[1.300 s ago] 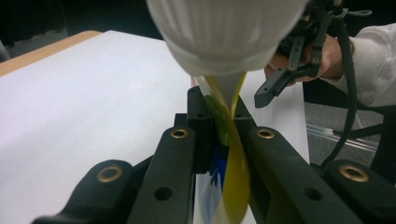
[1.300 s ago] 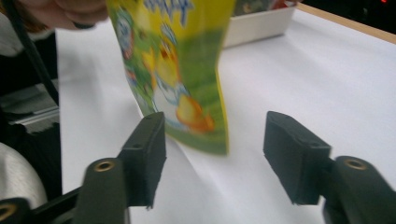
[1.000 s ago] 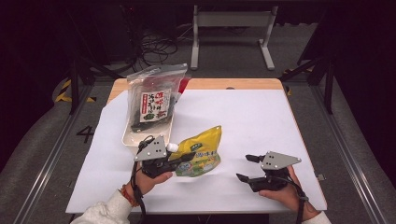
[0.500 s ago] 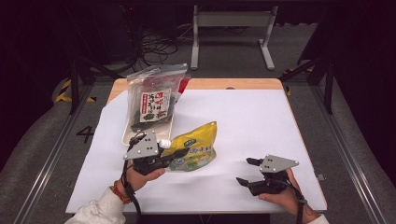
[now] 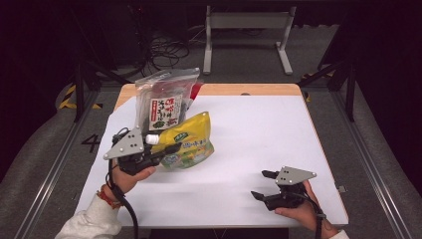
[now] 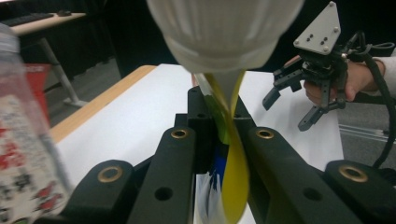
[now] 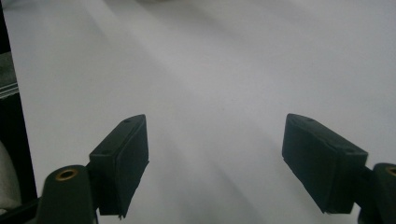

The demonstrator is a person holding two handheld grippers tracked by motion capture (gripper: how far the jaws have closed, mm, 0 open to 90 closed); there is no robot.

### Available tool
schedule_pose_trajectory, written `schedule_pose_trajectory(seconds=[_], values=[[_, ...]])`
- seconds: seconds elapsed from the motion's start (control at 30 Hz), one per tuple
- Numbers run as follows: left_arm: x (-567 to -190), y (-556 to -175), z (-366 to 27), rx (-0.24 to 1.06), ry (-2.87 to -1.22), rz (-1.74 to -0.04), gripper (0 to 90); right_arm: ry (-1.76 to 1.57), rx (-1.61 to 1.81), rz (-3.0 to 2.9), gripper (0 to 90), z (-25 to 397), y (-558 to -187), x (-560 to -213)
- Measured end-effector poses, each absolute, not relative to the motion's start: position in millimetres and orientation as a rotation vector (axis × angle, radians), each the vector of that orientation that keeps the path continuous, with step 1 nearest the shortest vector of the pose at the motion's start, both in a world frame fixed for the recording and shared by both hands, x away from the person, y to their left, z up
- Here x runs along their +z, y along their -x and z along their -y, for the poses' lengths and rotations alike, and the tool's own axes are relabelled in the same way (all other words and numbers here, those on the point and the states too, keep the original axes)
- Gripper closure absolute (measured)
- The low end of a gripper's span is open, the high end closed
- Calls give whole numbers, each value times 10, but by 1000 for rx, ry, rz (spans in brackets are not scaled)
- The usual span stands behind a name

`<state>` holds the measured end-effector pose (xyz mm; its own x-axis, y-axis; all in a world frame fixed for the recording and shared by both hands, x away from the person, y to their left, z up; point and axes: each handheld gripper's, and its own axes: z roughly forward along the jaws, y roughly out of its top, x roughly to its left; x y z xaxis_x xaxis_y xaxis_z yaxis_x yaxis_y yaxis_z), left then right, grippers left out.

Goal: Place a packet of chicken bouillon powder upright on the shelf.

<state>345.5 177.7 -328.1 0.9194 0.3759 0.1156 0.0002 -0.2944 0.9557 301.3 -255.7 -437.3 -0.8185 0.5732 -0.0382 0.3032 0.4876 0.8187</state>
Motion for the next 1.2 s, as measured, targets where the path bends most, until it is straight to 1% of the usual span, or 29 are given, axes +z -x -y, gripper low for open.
schedule_pose_trajectory(seconds=[0.27, 0.47, 0.7, 0.93, 1.2], values=[[-3073, -3575, -2031, 443, -1856, -269, 859, -751, 1248, -2439, 223, 2544, -3028, -4390], [-3033, -3720, -2187, 471, -1897, -274, 859, -756, 1250, -2444, 223, 2540, -3035, -4401], [-3119, -3845, -2324, 459, -1958, -276, 859, -757, 1253, -2448, 223, 2536, -3036, -4411], [-3250, -3965, -2461, 447, -1999, -315, 858, -755, 1250, -2458, 223, 2522, -3043, -4430], [-3387, -4075, -2581, 372, -1950, -326, 858, -761, 1254, -2468, 221, 2518, -3051, -4447]])
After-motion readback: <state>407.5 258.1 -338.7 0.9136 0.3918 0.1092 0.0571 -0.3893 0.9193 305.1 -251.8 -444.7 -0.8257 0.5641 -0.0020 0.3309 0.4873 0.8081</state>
